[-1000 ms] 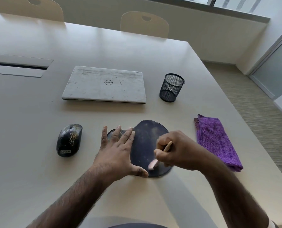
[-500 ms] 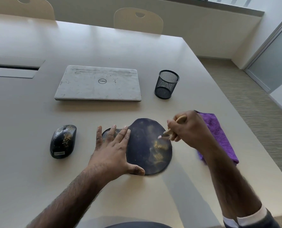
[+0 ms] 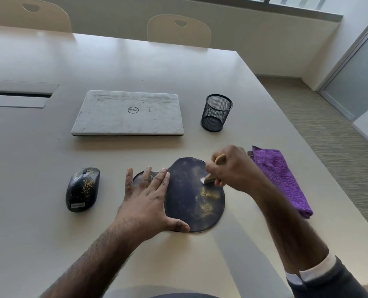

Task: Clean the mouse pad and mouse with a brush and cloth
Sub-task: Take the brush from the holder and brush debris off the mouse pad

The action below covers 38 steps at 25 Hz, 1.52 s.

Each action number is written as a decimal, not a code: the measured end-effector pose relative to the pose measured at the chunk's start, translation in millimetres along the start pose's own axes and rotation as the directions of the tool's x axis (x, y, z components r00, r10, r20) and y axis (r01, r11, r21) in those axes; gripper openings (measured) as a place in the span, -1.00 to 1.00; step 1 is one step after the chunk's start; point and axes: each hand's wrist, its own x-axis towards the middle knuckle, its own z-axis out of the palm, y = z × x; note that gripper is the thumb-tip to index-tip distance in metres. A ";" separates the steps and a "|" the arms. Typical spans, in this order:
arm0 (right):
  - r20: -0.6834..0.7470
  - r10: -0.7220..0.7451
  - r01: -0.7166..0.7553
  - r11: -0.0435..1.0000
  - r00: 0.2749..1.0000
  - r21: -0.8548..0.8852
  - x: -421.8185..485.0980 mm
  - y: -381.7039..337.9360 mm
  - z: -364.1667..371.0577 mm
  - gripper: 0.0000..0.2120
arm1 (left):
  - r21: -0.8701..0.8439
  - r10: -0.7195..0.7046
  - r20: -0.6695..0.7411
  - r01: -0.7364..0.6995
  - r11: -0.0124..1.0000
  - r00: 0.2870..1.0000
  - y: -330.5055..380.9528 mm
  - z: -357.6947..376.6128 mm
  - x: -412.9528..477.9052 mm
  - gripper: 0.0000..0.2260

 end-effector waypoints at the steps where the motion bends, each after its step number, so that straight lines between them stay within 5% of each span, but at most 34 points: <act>1: 0.049 -0.012 0.014 0.999 0.999 -0.047 -1.7 -0.7 -0.9 -0.75 | 0.000 -0.001 0.002 0.001 1.000 1.000 0.4 0.1 -0.2 0.24; 8: -0.111 -0.102 0.105 0.994 0.989 0.023 22.4 -5.3 8.9 -0.65 | -0.014 -0.005 0.000 0.005 1.000 1.000 -0.2 -0.7 -0.7 0.24; 13: 0.126 -0.061 0.064 0.998 0.990 -0.021 21.4 -6.5 0.3 -0.72 | -0.018 -0.004 0.005 0.004 1.000 1.000 0.0 -0.3 -0.5 0.23; 18: -0.067 -0.139 0.143 0.988 0.988 0.051 40.3 -13.9 5.3 -0.72 | -0.031 -0.005 0.007 0.005 1.000 1.000 0.3 -1.9 -2.0 0.22; 24: 0.225 -0.007 -0.005 0.998 0.974 0.055 38.9 -12.9 2.8 -0.76 | -0.035 -0.003 0.024 0.004 0.999 1.000 0.4 -2.6 -2.5 0.22; 29: 0.015 -0.117 0.115 0.990 0.993 0.075 48.8 -23.5 9.1 -0.65 | -0.040 -0.008 0.024 0.009 0.999 1.000 1.1 -3.3 -2.3 0.21; 35: 0.327 0.041 -0.052 0.998 0.944 0.024 37.0 -15.1 5.0 -0.71 | -0.047 -0.003 0.015 0.004 0.999 1.000 -0.1 -0.6 -1.7 0.22; 38: 0.120 -0.048 0.039 0.996 0.992 0.079 30.6 -7.8 -1.9 -0.71 | -0.047 -0.002 0.020 0.003 0.999 1.000 -0.1 -1.1 -1.8 0.21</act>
